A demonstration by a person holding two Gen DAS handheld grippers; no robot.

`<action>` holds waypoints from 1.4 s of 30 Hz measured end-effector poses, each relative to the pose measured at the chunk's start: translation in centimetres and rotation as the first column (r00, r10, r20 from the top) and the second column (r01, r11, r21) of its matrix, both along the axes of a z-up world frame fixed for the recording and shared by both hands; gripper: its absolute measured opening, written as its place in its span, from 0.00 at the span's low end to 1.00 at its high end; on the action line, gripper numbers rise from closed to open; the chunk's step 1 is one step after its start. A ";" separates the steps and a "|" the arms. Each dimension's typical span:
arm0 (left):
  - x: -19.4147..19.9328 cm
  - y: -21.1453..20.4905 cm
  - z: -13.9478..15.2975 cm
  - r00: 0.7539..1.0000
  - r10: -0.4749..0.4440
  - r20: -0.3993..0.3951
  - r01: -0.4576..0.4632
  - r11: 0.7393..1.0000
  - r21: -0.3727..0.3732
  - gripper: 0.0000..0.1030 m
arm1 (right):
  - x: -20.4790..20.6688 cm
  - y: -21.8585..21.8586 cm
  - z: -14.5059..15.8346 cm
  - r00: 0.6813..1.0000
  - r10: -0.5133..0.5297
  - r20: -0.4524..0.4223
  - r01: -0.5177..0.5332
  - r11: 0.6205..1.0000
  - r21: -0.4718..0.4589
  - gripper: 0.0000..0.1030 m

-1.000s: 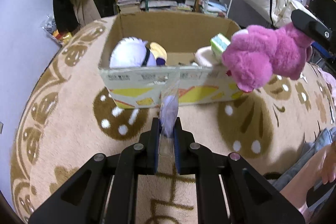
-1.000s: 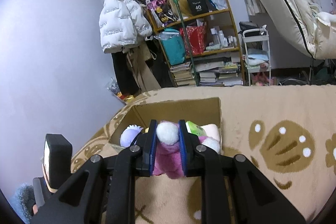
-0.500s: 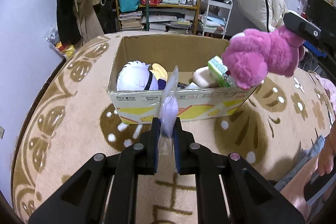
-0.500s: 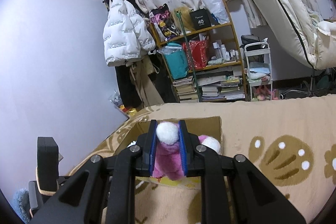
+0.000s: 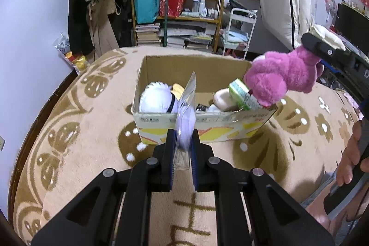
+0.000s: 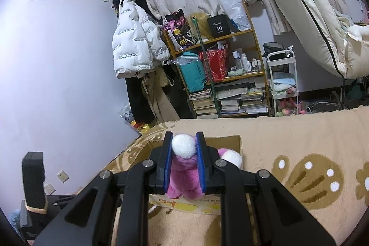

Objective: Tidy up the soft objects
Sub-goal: 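Lift the pink plush and plastic bag and carry both over the box, then open both tools to drop the pink plush and bag into the box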

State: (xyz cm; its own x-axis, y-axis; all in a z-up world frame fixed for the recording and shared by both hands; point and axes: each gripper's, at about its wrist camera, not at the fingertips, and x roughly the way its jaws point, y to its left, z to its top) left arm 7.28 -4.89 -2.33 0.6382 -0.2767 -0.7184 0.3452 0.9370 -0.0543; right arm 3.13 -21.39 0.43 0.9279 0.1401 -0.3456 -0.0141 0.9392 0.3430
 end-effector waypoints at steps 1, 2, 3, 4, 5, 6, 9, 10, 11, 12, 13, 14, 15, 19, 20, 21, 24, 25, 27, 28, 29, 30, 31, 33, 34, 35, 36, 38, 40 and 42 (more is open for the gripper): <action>0.0 0.0 0.2 1.000 0.002 0.006 -0.002 1.000 0.000 0.11 | 0.1 0.0 0.1 1.000 0.000 0.002 0.000 1.000 -0.002 0.19; 0.1 0.0 0.4 1.000 0.003 0.017 -0.003 1.000 0.001 0.11 | 0.2 0.0 0.1 1.000 -0.001 0.004 0.001 1.000 -0.003 0.19; 0.2 -0.1 0.5 1.000 0.002 0.026 -0.002 1.000 0.004 0.11 | 0.2 0.0 0.2 1.000 -0.001 0.008 0.001 1.000 -0.005 0.19; 0.3 -0.1 0.7 0.999 0.001 0.034 -0.001 1.000 0.005 0.11 | 0.4 0.1 0.3 1.000 -0.002 0.011 0.002 1.000 -0.008 0.19; 0.5 -0.2 0.8 0.999 -0.002 0.042 0.002 1.000 0.004 0.11 | 0.6 0.0 0.3 1.000 -0.002 0.014 0.002 1.000 -0.010 0.19; 0.6 -0.3 0.9 0.999 -0.003 0.047 0.003 1.000 0.002 0.11 | 0.8 0.1 0.4 1.000 -0.002 0.016 0.002 1.000 -0.012 0.19; 1.3 -0.5 1.3 0.998 -0.009 0.068 0.010 1.000 -0.010 0.11 | 1.6 0.2 0.7 1.000 0.002 0.019 -0.001 1.000 -0.026 0.19; 1.5 -0.6 1.4 0.997 -0.013 0.075 0.014 1.000 -0.011 0.11 | 2.0 0.3 0.8 1.000 0.004 0.017 -0.004 0.999 -0.033 0.19; 1.9 -0.9 1.5 0.996 -0.020 0.084 0.022 1.000 -0.013 0.11 | 2.3 0.4 0.8 1.000 0.007 0.016 -0.006 0.999 -0.040 0.19; 2.2 -1.1 1.6 0.996 -0.026 0.090 0.028 1.000 -0.015 0.11 | 2.7 0.5 0.9 1.000 0.009 0.016 -0.008 0.999 -0.046 0.19; 2.6 -1.5 1.7 0.994 -0.032 0.101 0.034 0.999 -0.016 0.11 | 3.0 0.5 0.9 1.000 0.013 0.014 -0.012 0.998 -0.055 0.19; 2.9 -1.7 1.7 0.994 -0.037 0.107 0.039 0.999 -0.016 0.11 | 3.3 0.5 1.0 1.000 0.016 0.013 -0.015 0.998 -0.061 0.19; 3.3 -1.9 1.7 0.993 -0.041 0.112 0.043 0.999 -0.015 0.11 | 3.6 0.6 1.0 1.000 0.020 0.011 -0.019 0.997 -0.069 0.19; 4.9 -2.7 1.2 0.993 -0.050 0.105 0.053 0.998 -0.019 0.11 | 5.1 0.7 0.8 0.999 0.037 -0.004 -0.038 0.995 -0.089 0.19; 5.3 -2.9 0.9 0.993 -0.052 0.102 0.054 0.998 -0.014 0.11 | 5.4 0.6 0.7 0.999 0.041 -0.008 -0.042 0.995 -0.090 0.19; 5.7 -3.1 0.6 0.994 -0.054 0.100 0.055 0.999 -0.003 0.11 | 5.9 0.6 0.6 0.999 0.047 -0.012 -0.048 0.995 -0.091 0.19; 6.3 -3.5 -0.1 0.995 -0.060 0.085 0.058 0.998 0.017 0.11 | 6.7 0.6 0.1 0.998 0.052 -0.024 -0.054 0.995 -0.090 0.19; 6.5 -3.6 -0.4 0.995 -0.059 0.079 0.057 0.998 0.017 0.11 | 6.8 0.6 -0.1 0.998 0.052 -0.030 -0.055 0.995 -0.088 0.19; 6.9 -3.6 -1.0 0.997 -0.058 0.059 0.057 0.998 0.019 0.12 | 7.1 0.7 -0.7 0.998 0.051 -0.041 -0.055 0.995 -0.085 0.19; 7.1 -3.7 -1.1 0.997 -0.056 0.053 0.055 0.998 0.022 0.12 | 7.3 0.7 -1.0 0.997 0.052 -0.053 -0.057 0.995 -0.084 0.19; 7.3 -3.6 -1.4 0.997 -0.055 0.047 0.054 0.998 0.026 0.12 | 7.6 0.7 -1.4 0.996 0.053 -0.069 -0.058 0.995 -0.083 0.19; 7.5 -3.6 -1.6 0.998 -0.054 0.040 0.053 0.998 0.029 0.12 | 7.8 0.7 -1.7 0.995 0.053 -0.080 -0.059 0.995 -0.081 0.19; 7.6 -3.6 -1.8 0.998 -0.052 0.034 0.051 0.998 0.029 0.12 | 7.9 0.7 -2.0 0.995 0.053 -0.087 -0.060 0.995 -0.079 0.19; 7.9 -3.5 -2.1 0.999 -0.045 0.021 0.045 0.999 0.028 0.12 | 8.2 0.7 -2.5 0.993 0.057 -0.105 -0.064 0.996 -0.069 0.19; 8.1 -3.5 -2.3 0.999 -0.042 0.013 0.042 0.999 0.027 0.12 | 8.3 0.6 -2.7 0.992 0.058 -0.109 -0.065 0.996 -0.066 0.19; 8.2 -3.5 -2.4 0.999 -0.039 0.008 0.039 0.999 0.027 0.13 | 8.3 0.6 -2.9 0.992 0.060 -0.112 -0.068 0.996 -0.063 0.19; 8.3 -3.5 -2.5 0.999 -0.036 0.005 0.035 0.999 0.029 0.13 | 8.3 0.6 -3.0 0.991 0.065 -0.114 -0.072 0.996 -0.057 0.19; 8.4 -3.4 -2.7 1.000 -0.031 -0.003 0.031 0.999 0.033 0.14 | 8.3 0.5 -3.2 0.990 0.074 -0.116 -0.080 0.996 -0.044 0.19; 8.5 -3.4 -2.8 1.000 -0.028 -0.009 0.028 0.999 0.036 0.14 | 8.3 0.5 -3.3 0.990 0.080 -0.117 -0.084 0.996 -0.034 0.20; 8.6 -3.4 -3.0 1.000 -0.024 -0.014 0.024 0.999 0.041 0.14 | 8.4 0.4 -3.3 0.989 0.087 -0.117 -0.090 0.996 -0.018 0.22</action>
State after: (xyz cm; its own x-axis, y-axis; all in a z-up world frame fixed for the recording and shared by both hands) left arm 15.85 -8.24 -5.29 0.6215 -0.2623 -0.7382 0.3672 0.9299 -0.0212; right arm 11.56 -21.02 -2.89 0.8655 0.2107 -0.4544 -0.0591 0.9438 0.3251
